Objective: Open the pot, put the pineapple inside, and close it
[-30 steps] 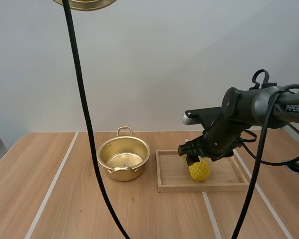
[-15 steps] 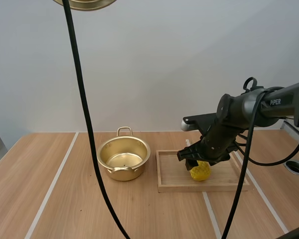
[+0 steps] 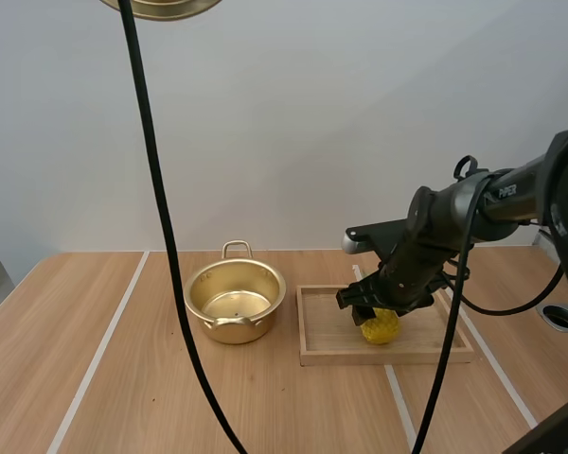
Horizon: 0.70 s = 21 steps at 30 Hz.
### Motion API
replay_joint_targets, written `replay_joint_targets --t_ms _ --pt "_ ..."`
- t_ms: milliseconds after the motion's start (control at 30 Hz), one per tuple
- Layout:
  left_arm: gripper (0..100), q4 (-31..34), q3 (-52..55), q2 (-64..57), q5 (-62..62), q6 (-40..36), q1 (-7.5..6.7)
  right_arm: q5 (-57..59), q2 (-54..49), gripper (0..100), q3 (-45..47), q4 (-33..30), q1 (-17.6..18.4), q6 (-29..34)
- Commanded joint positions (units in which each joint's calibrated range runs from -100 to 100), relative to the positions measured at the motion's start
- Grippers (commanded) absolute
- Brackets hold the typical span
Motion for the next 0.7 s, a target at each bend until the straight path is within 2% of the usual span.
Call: replay_joint_targets --t_ms 0,667 --pt "0 -0.5 -0.2 -0.3 -1.2 -0.5 -0.18 -1.2 0.5 100 0.2 0.1 -0.3 -0.4" --pt "0 -0.5 -0.2 -0.3 -1.2 -0.5 -0.18 -7.0 6.7 100 0.5 0.0 -0.3 -0.4"
